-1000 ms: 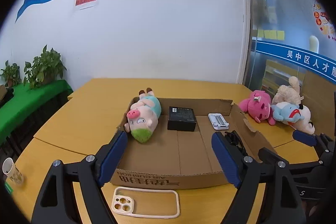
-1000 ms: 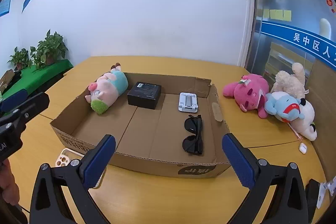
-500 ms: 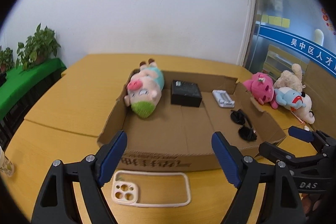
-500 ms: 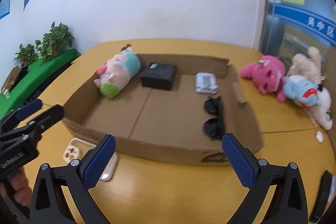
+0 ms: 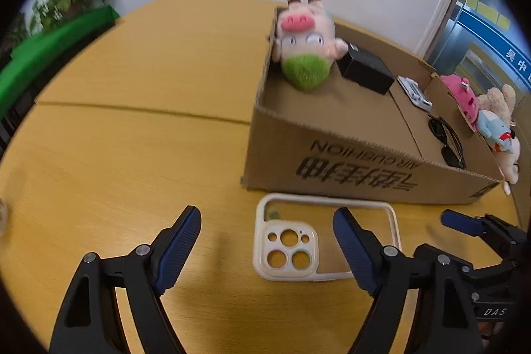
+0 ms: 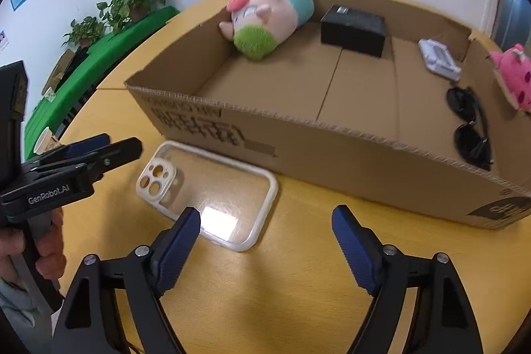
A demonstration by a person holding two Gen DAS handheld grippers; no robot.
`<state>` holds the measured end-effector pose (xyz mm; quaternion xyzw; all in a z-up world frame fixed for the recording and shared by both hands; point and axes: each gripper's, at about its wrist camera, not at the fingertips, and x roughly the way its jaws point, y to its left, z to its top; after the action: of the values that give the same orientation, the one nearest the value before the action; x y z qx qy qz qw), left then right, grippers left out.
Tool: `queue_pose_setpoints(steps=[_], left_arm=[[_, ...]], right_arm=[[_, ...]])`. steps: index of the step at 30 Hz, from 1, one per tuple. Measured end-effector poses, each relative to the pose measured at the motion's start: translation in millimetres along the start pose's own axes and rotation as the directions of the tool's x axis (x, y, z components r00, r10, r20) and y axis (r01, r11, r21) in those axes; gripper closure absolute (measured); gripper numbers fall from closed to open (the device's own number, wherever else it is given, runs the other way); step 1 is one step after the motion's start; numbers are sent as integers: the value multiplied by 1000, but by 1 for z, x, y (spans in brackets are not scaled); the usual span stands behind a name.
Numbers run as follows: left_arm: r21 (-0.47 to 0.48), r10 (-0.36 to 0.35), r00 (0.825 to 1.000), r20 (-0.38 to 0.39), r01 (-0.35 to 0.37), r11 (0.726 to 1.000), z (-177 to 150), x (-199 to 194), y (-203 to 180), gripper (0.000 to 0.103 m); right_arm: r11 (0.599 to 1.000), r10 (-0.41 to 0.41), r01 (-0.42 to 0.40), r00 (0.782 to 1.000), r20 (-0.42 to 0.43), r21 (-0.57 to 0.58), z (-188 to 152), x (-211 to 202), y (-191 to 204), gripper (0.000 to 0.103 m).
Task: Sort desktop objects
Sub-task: 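Move the left gripper to the clear phone case on the table, then close the left gripper on the rim of the clear phone case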
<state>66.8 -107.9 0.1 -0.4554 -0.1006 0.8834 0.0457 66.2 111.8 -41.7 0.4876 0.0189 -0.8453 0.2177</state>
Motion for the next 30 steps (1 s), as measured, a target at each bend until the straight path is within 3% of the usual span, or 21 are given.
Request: queue_pose_setpoints(steps=[2,5,8,11,16,24,30], left_arm=[[-37,-53,997,-50,51,998,-1,13,7,27],[-55,-99,989,-111,94,994,-3,29,8,44],[-26,-123,985,-118,120,992,-2,34,1,45],[-13,-144,979,-145,144,989,-2,37,-8,57],[-7,-123,983,-137,123,992,-3,36,-21,57],[38,-239,971,-26,240,970,5,1,-56,57],[46,-305,952,-41,306,951,-1,3,-67,57]], right_arm=[[999,40,-40,999,-24,2,-3,9,1,22],[997,78,-78,995,-54,3,-4,21,2,22],[994,112,-112,992,-61,3,-1,30,2,22],[987,159,-159,985,-73,6,2,35,0,21],[982,189,-188,981,-47,18,-3,27,-10,20],[989,146,-140,978,152,-45,-12,-38,-33,20],[985,161,-149,974,162,-81,-28,-56,-46,20]])
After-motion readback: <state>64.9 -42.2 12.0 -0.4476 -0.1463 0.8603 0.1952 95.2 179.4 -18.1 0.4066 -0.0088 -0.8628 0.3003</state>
